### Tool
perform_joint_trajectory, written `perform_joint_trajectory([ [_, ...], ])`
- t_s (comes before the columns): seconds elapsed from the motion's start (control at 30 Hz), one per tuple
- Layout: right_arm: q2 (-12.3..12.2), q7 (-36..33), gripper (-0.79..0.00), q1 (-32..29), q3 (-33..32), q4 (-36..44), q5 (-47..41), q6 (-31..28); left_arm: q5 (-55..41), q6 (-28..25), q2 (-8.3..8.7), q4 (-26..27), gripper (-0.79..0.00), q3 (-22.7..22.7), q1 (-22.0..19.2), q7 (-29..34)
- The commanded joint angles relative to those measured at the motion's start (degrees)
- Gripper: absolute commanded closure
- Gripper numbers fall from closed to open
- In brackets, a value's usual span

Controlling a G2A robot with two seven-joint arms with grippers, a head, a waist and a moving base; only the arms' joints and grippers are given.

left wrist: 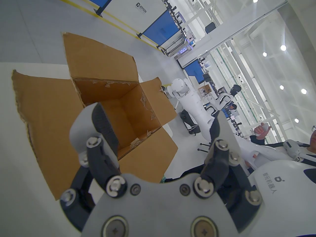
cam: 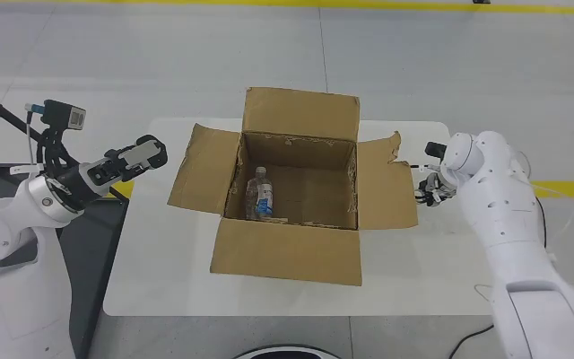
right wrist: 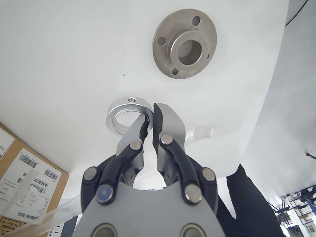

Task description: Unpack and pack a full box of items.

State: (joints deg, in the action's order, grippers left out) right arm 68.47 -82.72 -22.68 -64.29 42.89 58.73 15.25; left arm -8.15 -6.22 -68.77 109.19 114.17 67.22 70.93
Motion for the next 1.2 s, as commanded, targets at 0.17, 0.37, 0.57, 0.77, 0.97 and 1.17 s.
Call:
perform_joint_trajectory([
  [0.17, -0.87, -4.10, 0.000, 0.33, -0.74, 2.75, 2.64, 0.01, 0.00, 0.00, 0.00, 0.00, -0.785, 0.00, 0.00, 0.00],
  [0.37, -1.17, -5.28, 0.000, 0.04, -1.13, 4.09, 3.14, -0.22, 0.00, 0.00, 0.00, 0.00, -0.785, 0.00, 0.00, 0.00],
  [0.57, -1.17, -5.28, 0.000, 0.04, -1.13, 4.09, 3.14, -0.22, 0.00, 0.00, 0.00, 0.00, -0.785, 0.00, 0.00, 0.00],
  [0.77, -1.80, -4.15, 0.000, -0.01, -2.22, 5.05, 4.38, -1.32, 0.00, 0.00, 0.00, 0.00, -0.785, 0.00, 0.00, 0.00],
  [0.97, -3.75, -5.29, 0.000, 1.50, -4.97, 6.53, 6.12, -5.61, 0.00, 0.00, 0.00, 0.00, -0.785, 0.00, 0.00, 0.00],
  [1.17, -6.11, -5.29, 0.000, 2.77, -6.84, 9.57, 4.77, -9.69, 0.00, 0.00, 0.00, 0.00, -0.785, 0.00, 0.00, 0.00],
])
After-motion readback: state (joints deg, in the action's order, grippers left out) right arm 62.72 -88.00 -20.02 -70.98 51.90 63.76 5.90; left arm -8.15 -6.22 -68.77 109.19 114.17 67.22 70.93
